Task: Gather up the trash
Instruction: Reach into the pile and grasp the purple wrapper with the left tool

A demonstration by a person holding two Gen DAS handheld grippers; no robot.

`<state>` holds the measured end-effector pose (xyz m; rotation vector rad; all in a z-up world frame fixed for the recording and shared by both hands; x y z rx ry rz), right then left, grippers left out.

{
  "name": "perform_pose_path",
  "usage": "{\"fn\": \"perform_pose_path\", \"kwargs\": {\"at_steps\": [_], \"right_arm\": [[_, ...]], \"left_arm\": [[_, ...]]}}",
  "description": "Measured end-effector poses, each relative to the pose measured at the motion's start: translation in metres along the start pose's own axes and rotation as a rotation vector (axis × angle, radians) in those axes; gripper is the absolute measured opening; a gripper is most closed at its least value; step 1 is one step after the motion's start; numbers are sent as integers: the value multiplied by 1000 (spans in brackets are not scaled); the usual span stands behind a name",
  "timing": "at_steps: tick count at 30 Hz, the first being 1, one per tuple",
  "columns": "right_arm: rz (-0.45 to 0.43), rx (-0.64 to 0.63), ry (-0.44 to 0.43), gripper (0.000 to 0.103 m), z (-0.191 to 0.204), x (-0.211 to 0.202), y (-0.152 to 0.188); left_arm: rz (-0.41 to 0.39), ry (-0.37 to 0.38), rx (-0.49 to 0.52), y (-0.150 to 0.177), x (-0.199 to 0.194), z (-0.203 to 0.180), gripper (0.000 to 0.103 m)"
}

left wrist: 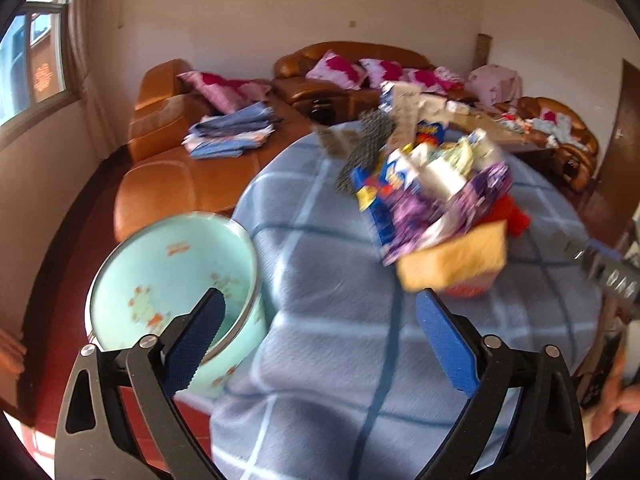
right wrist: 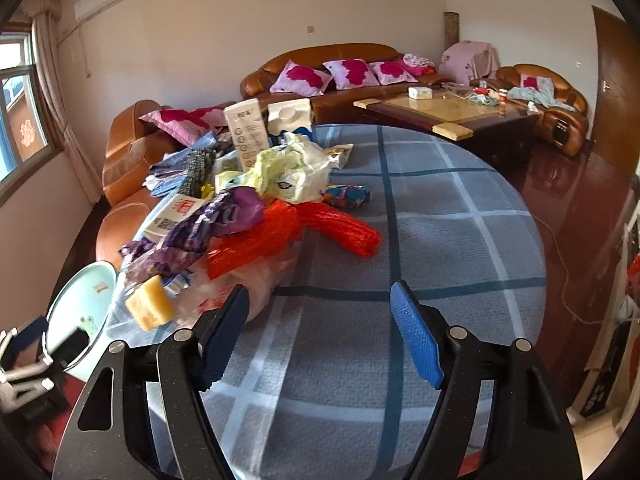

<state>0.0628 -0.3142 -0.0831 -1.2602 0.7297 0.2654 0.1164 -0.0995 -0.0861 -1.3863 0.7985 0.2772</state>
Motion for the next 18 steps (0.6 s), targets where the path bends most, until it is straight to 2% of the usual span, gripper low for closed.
{"fn": "perform_pose_path", "kwargs": {"at_steps": [4, 6, 10, 13, 14, 15, 18], "right_arm": [[15, 43, 16, 73, -16, 7, -2], [18, 62, 23, 73, -24, 9, -3], [26, 88, 36, 73, -40, 8, -2], [36, 110, 42, 73, -52, 9, 0], [38, 115, 43, 73, -53, 10, 1], [42, 121, 44, 73, -56, 11, 1], [47, 139, 45, 73, -61, 13, 3]], "left_arm": [[-12, 110, 48, -27, 9, -26, 82], [0, 150, 88, -38, 22, -45, 73], [56, 222, 140, -49, 52, -77, 73], [108, 229, 143, -48, 73, -88, 73], [131, 224, 152, -45, 81, -92, 68], [145, 226, 159, -43, 85, -93, 48], [157, 261, 133, -41, 89, -91, 39]]}}
Point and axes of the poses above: each gripper's, at about its wrist camera, not at the fingertips, and x roughly the way its jaws point, z to its left, y to its underside, the point moved 3 cm from there along x, roughly the way its jaws point, and after that the axes turned 2 degrees about y, right-handed, at the moved point
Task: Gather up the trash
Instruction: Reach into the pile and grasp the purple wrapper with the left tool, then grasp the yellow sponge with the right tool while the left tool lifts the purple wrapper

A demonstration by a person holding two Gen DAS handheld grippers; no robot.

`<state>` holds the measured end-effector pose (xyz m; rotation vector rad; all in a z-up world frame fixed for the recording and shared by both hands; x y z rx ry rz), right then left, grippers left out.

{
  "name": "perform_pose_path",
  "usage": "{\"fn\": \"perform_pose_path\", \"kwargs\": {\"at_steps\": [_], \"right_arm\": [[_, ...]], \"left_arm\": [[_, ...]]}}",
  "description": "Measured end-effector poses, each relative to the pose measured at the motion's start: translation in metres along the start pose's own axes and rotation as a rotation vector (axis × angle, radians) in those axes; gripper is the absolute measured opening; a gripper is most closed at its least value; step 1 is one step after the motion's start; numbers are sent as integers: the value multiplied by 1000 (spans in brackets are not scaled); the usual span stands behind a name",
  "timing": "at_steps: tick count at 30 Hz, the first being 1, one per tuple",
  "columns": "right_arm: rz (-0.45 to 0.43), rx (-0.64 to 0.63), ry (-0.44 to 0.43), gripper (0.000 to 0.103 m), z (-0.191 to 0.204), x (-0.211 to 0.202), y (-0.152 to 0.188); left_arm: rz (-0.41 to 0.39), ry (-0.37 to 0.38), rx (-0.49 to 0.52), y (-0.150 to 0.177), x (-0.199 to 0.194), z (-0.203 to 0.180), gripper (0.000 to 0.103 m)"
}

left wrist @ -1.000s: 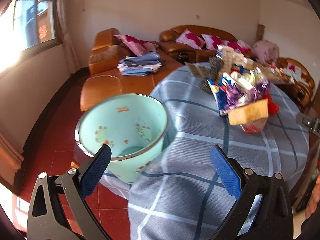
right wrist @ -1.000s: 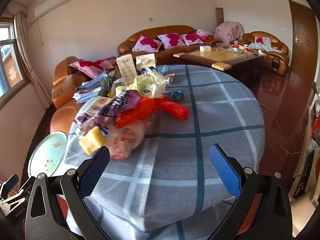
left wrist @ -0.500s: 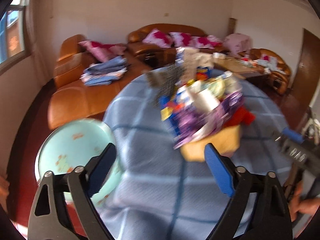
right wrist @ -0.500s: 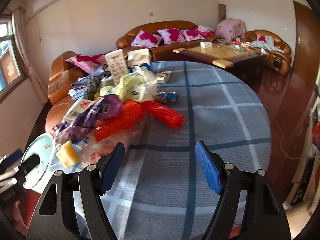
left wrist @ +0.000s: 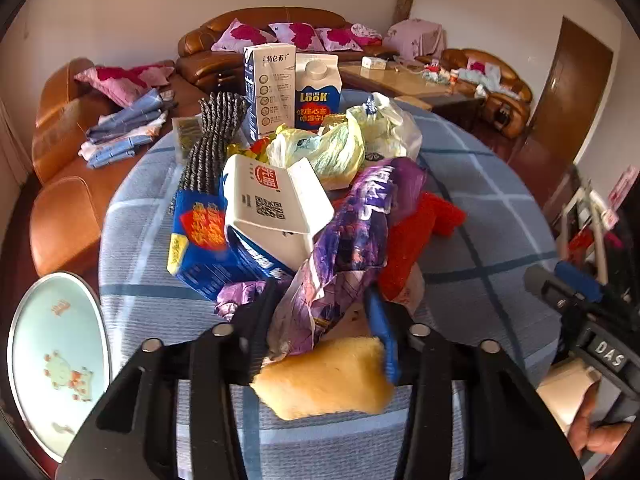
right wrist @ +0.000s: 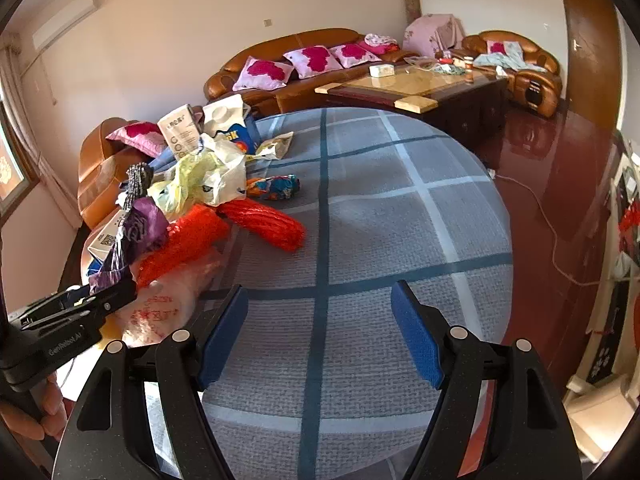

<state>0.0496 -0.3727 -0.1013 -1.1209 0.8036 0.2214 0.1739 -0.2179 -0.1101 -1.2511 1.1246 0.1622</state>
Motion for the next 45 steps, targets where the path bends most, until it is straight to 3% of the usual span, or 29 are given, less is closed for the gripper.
{"fn": "perform_pose_path", "kwargs": {"at_steps": [3, 8, 10, 16, 20, 22, 23, 24, 27, 29, 31, 32, 34, 39, 42, 45], "right_arm": [[4, 12, -5, 73, -1, 1, 1], [-7, 8, -29, 73, 6, -1, 1], [-11, 6, -39, 73, 12, -1, -1], [-3, 1, -132, 73, 42, 0, -15], [-3, -58, -182, 73, 59, -7, -12], [20, -95, -185, 73, 64, -8, -2], [30, -105, -191, 73, 64, -7, 2], [50, -115, -209, 73, 64, -7, 8], [84, -140, -233, 73, 56, -14, 20], [79, -165, -215, 74, 53, -19, 25], [84, -188, -210, 73, 50, -24, 28], [82, -191, -211, 73, 49, -27, 29], [74, -198, -217, 73, 48, -33, 31], [81, -244, -299, 75, 60, -40, 37], [81, -292, -368, 82, 78, -45, 44], [68, -403, -390, 82, 102, -46, 58]], "left_arm": [[-31, 17, 7, -4, -13, -1, 31], [-135, 47, -12, -12, -58, 4, 31], [-175, 46, -21, -15, -76, 9, 26], [-243, -7, -71, -19, -102, 36, 25], [-194, 0, -96, -7, -96, 48, 26], [-162, 2, -112, 0, -86, 49, 38], [-130, 19, -127, 5, -75, 49, 51], [-98, 35, -141, 11, -67, 48, 54], [-34, 88, -152, 25, -45, 39, 54], [-17, 46, -97, 30, -30, 29, 54], [5, 5, -76, 37, -16, 28, 30], [20, 24, -96, 41, -10, 31, 25], [4, 50, -125, 43, -17, 36, 25], [-107, -1, -102, 40, -71, 51, 24], [-157, -49, -119, 48, -111, 71, 25], [-162, -136, -153, 64, -136, 97, 25]]}}
Point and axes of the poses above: each gripper's, at about its wrist camera, not at the fingertips, and x roughly the way its jaws point, z to its left, y to its underside, the point moved 3 cm from there along x, roughly the way its jaws point, and after that the axes turned 2 degrees about y, right-handed, at the moved point
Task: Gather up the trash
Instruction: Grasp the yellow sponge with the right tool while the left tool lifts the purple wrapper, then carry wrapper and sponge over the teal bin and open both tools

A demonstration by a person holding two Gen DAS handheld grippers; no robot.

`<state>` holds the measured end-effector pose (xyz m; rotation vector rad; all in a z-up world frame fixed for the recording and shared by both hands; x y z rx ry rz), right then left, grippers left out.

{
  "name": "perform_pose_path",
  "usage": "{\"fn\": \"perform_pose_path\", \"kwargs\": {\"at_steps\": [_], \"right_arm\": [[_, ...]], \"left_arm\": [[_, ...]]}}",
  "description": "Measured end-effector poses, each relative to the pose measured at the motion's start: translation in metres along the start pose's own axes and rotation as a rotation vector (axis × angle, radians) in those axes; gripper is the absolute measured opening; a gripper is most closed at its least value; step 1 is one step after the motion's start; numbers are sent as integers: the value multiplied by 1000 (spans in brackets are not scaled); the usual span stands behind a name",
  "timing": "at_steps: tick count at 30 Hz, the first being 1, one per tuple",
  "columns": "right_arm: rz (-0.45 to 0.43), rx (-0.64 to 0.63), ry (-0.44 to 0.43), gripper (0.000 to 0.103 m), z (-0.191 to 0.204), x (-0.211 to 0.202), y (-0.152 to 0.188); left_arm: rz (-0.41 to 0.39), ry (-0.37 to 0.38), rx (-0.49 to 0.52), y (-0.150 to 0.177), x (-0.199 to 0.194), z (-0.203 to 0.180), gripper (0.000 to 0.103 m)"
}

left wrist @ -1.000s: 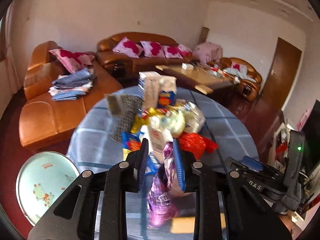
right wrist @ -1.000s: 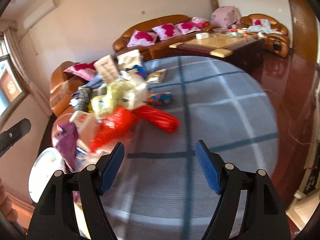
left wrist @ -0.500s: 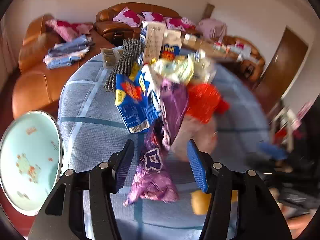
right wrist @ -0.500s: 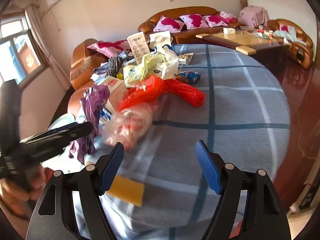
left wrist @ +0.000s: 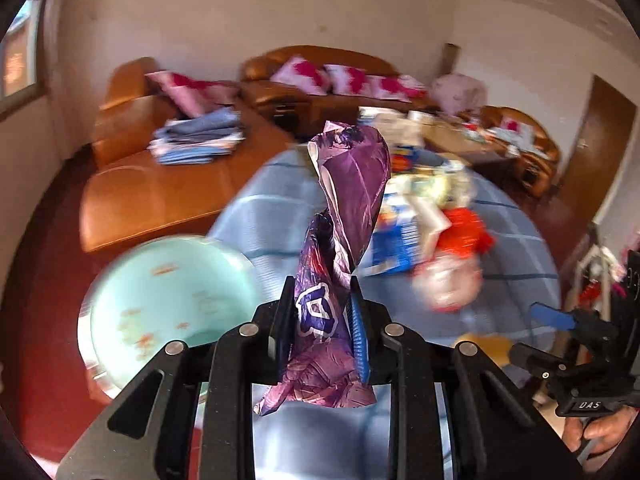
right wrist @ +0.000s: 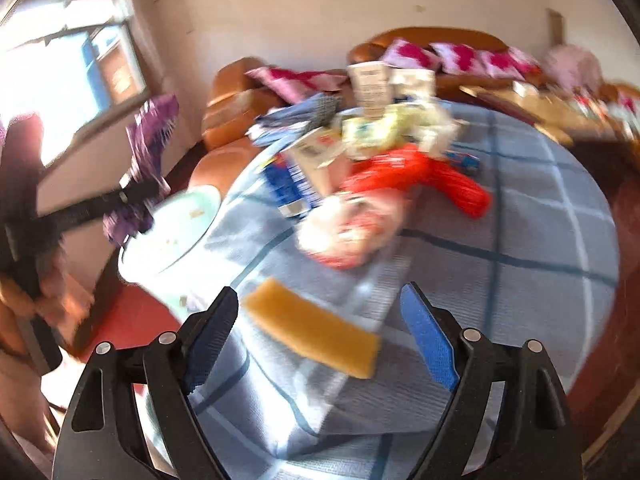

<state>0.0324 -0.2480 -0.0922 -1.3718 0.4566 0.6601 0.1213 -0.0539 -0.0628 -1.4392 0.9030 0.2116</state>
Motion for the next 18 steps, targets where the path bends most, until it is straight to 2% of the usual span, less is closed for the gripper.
{"fn": "perform_pose_path", "kwargs": {"at_steps": [3, 6, 12, 15, 18], "right_arm": [[49, -79, 26, 80, 15, 20, 7], [102, -86, 43, 57, 15, 35, 13], [109, -49, 5, 35, 14, 34, 7], [72, -27, -5, 32, 18, 29, -8], [25, -10, -67, 32, 34, 27, -30]], "left_arm": [[8, -80, -54, 13, -13, 39, 25], [17, -163, -115, 29, -27, 78, 25], [29, -248, -198, 48, -39, 131, 25], [34, -261, -218, 54, -38, 144, 25], [49, -259, -233, 56, -28, 148, 25]]}}
Point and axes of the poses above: each gripper's, at about its wrist camera, not at the fingertips, and x roughly the way its jaws point, z to its left, y to its underside, the point moved 3 cm from there along x, roughly the way its jaws point, and after that the axes turned 2 degrees about y, right-handed, at the moved point
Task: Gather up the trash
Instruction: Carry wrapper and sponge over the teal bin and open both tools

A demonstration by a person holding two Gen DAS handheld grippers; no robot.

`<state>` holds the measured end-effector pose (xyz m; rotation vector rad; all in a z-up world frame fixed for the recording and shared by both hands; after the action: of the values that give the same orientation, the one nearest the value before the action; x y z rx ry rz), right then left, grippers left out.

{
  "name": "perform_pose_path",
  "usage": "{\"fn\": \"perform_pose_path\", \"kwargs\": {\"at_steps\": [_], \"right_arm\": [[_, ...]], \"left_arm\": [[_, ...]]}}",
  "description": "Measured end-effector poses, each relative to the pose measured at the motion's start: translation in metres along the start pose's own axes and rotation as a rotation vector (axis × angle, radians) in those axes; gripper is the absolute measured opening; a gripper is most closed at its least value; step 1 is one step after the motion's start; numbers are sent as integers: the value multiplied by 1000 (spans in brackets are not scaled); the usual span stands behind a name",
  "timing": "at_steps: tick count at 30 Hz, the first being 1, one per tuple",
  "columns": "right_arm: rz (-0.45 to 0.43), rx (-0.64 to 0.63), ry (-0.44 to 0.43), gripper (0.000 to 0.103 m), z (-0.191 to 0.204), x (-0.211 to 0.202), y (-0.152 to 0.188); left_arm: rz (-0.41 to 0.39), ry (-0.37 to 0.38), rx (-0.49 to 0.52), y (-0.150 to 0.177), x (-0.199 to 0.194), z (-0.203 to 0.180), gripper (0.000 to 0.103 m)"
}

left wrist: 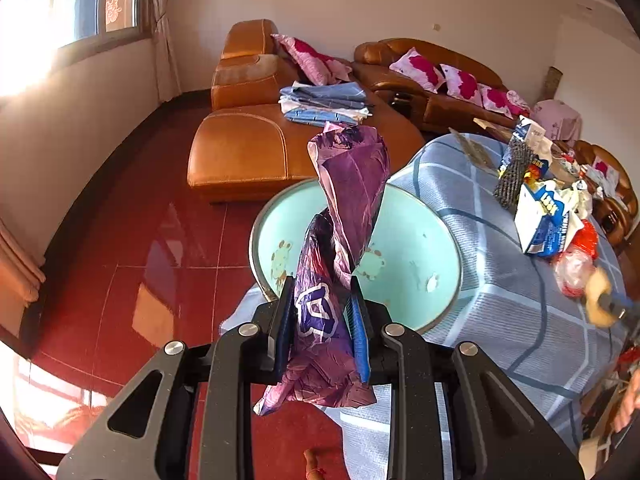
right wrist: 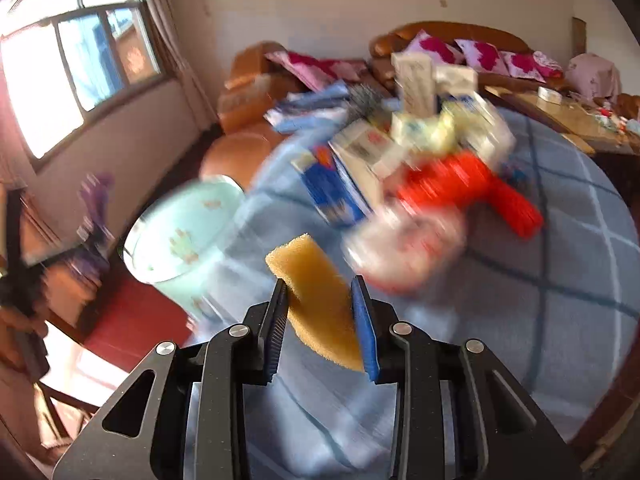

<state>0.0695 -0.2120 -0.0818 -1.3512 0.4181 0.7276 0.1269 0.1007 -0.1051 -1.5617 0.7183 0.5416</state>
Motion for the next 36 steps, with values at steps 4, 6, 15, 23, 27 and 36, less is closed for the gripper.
{"fn": "perform_pose_path", "kwargs": {"at_steps": [4, 6, 15, 23, 27, 36], "right_arm": [[-41, -12, -99, 33, 42, 20, -36], [-40, -37, -130, 34, 63, 36, -47], [97, -49, -217, 35, 136, 132, -64], [147, 2, -243, 56, 138, 157, -65], [88, 45, -241, 62, 124, 134, -71], [-97, 50, -68, 85, 94, 77, -63]], "left_arm": [[24, -4, -15, 0, 14, -3, 25], [39, -13, -22, -2, 22, -4, 25], [58, -111, 10, -14, 44, -2, 25], [76, -170, 7, -16, 62, -1, 51], [63, -200, 4, -18, 60, 0, 66], [19, -288, 12, -26, 47, -9, 92]]}}
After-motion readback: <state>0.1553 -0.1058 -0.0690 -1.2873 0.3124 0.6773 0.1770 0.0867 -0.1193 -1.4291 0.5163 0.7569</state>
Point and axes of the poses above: each gripper's, at about its wrist camera, not at the fingertips, and x roughly the way its jaws point, z to its left, y to its underside, the point moved 3 cm from there along x, roughly the way its jaws point, and after that the axes turned 2 degrees about y, right-handed, at the moved point
